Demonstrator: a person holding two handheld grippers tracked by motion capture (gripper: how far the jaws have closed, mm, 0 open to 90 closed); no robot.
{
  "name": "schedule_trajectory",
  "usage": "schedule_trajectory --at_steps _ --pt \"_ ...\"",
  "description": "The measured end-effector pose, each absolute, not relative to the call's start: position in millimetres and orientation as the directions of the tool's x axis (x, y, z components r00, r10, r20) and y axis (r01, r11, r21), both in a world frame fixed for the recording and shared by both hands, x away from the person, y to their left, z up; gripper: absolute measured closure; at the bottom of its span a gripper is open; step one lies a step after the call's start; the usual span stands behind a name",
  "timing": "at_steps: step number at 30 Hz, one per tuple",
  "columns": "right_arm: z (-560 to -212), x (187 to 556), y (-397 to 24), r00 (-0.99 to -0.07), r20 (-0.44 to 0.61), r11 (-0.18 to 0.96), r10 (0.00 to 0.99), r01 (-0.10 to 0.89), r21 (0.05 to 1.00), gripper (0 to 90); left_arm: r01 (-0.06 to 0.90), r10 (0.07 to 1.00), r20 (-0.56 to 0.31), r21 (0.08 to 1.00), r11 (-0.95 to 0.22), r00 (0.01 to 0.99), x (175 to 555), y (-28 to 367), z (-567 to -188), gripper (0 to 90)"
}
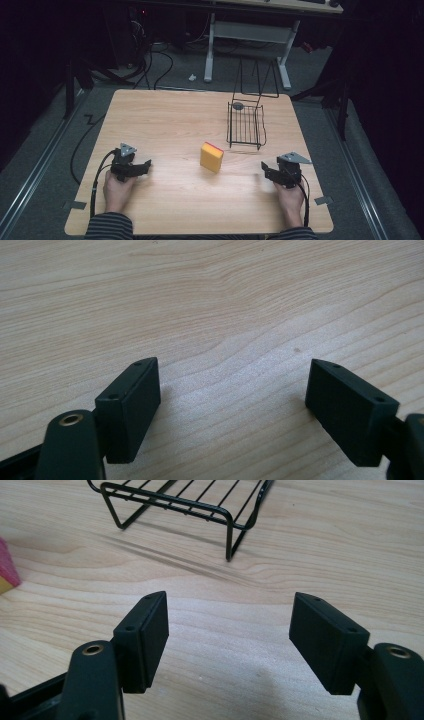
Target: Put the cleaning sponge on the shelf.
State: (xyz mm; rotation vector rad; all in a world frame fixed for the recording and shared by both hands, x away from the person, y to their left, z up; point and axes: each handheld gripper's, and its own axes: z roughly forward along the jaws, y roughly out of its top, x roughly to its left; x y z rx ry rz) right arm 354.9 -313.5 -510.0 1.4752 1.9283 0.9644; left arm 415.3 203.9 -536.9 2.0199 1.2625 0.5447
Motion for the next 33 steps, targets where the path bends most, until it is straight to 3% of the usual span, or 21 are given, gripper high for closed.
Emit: schedule_trajectory --at_steps 33 --pt "-502 342 -274 -0.442 0.074 0.204 0.894 0.547 0.812 31.4 0.611 0.898 -0.008 0.736 -0.293 0.440 415 204 -537 22.5"
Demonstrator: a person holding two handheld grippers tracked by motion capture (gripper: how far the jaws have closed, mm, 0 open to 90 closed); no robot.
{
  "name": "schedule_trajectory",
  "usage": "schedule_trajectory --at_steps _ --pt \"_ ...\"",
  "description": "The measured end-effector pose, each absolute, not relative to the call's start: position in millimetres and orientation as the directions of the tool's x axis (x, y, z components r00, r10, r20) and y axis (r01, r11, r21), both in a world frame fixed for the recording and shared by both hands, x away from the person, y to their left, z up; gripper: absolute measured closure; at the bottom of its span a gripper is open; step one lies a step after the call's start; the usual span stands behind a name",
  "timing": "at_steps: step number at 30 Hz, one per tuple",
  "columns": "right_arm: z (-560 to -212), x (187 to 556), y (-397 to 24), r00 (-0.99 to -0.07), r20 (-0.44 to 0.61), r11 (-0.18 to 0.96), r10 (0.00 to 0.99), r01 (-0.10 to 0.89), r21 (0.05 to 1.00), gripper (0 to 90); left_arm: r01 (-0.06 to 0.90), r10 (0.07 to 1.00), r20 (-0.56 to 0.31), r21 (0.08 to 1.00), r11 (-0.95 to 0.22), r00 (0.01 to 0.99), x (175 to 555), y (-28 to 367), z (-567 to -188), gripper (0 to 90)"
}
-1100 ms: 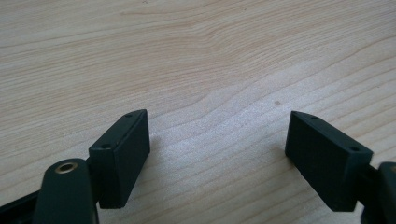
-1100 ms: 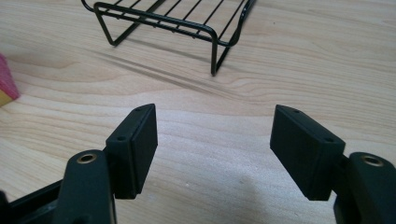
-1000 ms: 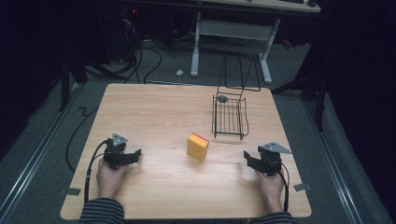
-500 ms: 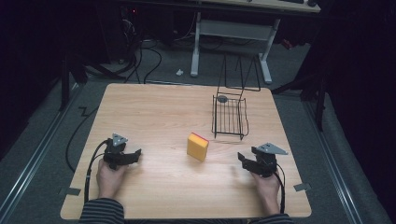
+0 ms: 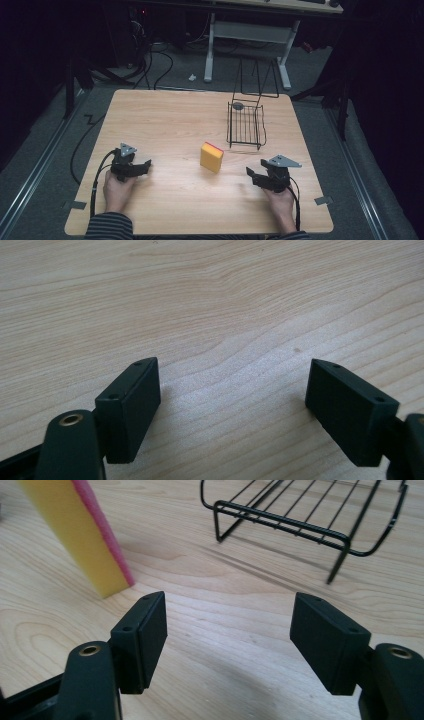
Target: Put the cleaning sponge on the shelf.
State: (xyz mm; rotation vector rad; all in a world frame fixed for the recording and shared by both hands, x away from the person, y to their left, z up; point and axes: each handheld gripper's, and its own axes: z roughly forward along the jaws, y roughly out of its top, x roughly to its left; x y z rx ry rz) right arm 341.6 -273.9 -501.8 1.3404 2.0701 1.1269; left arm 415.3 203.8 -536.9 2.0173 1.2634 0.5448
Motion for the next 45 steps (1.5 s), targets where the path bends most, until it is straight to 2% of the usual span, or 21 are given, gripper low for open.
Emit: schedule_trajectory --at_steps 19,27,39,45 --pt "-492 349 -222 -0.583 0.044 0.309 0.811 0.492 0.814 31.1 0.611 0.898 -0.008 0.736 -0.293 0.440 415 204 -537 22.5" --pt "-487 354 -206 -0.621 0.052 0.317 0.782 0.468 0.825 31.1 0.611 0.898 -0.008 0.736 -0.292 0.440 415 204 -537 22.5" --pt "-485 371 -182 -0.644 0.028 0.351 0.764 0.452 0.820 30.5 0.611 0.898 -0.008 0.736 -0.292 0.440 415 204 -537 22.5" --pt "-489 381 -175 -0.653 0.057 0.339 0.755 0.464 0.818 30.7 0.611 0.898 -0.008 0.736 -0.292 0.440 415 204 -537 22.5"
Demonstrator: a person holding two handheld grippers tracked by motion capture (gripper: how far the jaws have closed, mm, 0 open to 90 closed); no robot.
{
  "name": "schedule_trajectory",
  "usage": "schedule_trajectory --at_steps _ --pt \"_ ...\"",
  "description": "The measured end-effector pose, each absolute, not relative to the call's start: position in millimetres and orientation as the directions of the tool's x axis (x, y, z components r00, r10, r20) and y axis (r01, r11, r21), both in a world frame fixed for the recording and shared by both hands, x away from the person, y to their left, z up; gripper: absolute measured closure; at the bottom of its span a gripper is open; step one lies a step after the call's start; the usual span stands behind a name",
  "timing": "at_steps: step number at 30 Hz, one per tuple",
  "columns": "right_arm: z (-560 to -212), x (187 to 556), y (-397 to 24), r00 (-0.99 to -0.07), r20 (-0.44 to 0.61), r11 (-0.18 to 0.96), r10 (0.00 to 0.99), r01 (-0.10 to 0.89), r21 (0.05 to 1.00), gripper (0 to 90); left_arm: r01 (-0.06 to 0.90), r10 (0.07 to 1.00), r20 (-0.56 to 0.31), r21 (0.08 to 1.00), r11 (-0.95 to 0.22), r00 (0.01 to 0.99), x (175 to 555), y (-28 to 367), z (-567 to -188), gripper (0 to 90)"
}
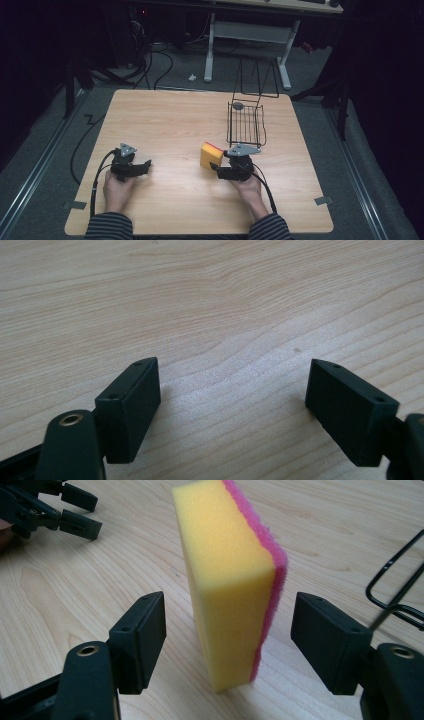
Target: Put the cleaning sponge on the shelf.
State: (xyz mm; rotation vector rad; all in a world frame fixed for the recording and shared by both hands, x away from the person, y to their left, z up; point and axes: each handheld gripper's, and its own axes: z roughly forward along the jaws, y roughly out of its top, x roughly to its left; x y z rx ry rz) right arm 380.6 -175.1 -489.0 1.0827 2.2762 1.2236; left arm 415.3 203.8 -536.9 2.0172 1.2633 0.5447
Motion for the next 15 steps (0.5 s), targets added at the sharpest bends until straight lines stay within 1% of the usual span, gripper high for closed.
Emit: schedule_trajectory --at_steps 15 --pt "-503 398 -162 -0.655 0.060 0.358 0.753 0.485 0.798 33.8 0.611 0.898 -0.008 0.736 -0.292 0.440 415 204 -537 22.5"
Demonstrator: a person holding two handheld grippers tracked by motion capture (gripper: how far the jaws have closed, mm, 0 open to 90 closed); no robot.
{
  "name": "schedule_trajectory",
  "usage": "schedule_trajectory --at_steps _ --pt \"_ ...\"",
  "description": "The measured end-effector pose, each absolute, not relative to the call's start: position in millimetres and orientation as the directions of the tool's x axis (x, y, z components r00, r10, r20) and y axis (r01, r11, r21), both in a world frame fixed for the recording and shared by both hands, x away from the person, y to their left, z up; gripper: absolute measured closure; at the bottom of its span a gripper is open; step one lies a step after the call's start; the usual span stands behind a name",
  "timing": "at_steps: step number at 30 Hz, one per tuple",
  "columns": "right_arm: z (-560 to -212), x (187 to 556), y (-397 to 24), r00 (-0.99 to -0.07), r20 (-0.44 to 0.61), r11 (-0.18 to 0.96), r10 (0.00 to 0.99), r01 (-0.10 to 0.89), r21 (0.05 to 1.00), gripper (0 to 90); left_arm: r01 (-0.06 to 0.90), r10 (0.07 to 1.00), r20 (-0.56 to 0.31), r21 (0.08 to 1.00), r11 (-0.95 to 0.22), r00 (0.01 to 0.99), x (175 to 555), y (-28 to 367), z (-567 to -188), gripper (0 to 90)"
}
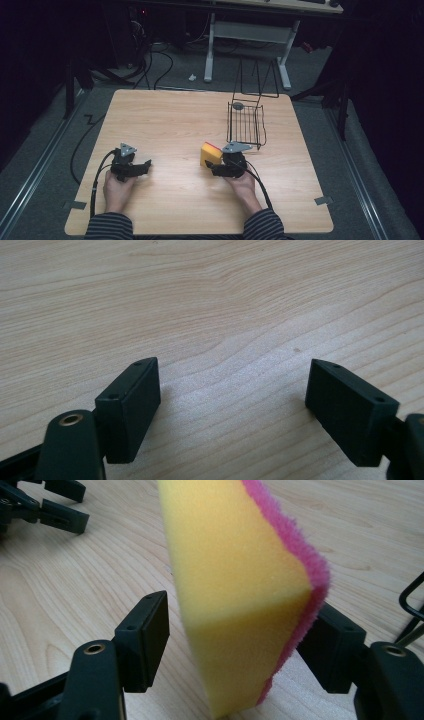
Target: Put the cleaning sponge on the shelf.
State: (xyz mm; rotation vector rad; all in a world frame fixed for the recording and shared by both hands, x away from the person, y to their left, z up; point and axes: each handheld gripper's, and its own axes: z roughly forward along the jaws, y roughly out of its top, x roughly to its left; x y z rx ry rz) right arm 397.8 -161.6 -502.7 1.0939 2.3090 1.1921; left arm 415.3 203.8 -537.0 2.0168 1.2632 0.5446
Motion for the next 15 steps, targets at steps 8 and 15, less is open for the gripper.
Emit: schedule_trajectory --at_steps 8,15 --pt "-508.5 402.2 -160.1 -0.660 0.079 0.355 0.747 0.497 0.792 40.7 0.611 0.898 -0.008 0.736 -0.292 0.440 415.3 203.8 -537.0 22.5" --pt "-511.3 403.4 -159.2 -0.660 0.081 0.358 0.747 0.502 0.787 51.0 0.611 0.898 -0.008 0.736 -0.292 0.440 415.3 203.8 -537.0 22.5"
